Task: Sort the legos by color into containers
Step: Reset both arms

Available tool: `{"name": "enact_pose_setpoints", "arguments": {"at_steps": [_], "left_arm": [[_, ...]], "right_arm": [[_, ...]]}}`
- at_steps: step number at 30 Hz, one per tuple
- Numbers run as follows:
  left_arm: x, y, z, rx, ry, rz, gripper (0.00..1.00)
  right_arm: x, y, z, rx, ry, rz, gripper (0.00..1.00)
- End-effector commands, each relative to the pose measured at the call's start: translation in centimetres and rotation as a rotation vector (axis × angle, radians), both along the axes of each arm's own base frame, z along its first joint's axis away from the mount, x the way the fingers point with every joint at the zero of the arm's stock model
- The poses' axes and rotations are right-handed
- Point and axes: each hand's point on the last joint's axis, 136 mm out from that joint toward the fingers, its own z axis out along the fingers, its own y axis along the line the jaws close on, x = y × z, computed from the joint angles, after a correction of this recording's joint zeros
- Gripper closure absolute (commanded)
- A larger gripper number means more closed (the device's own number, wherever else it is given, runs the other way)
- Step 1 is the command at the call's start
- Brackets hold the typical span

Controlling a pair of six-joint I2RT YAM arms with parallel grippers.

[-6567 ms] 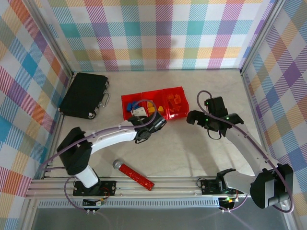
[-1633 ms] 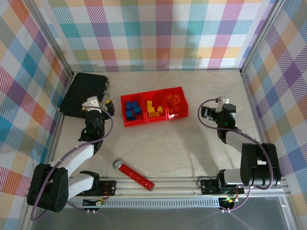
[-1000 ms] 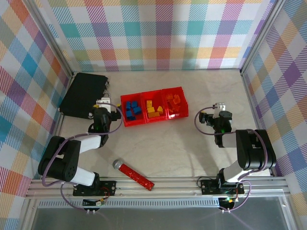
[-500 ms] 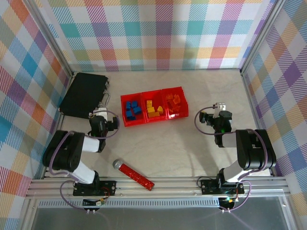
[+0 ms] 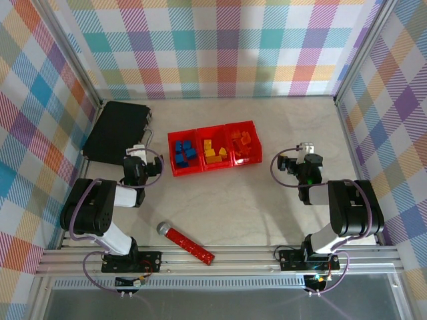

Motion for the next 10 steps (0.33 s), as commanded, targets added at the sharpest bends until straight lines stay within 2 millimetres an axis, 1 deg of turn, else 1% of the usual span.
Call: {"name": "enact_pose_setpoints", "arguments": {"at_steps": [1, 10], "left_arm": [[0.34, 0.10, 0.73, -0.003, -0.016, 0.017, 0.00], [0.34, 0.12, 0.74, -0.003, -0.016, 0.018, 0.00]], "right_arm": [[0.88, 0.24, 1.76, 0.009, -0.053, 0.001, 0.01], [0.79, 0.37, 1.75, 0.008, -0.055, 0.010, 0.01]]}}
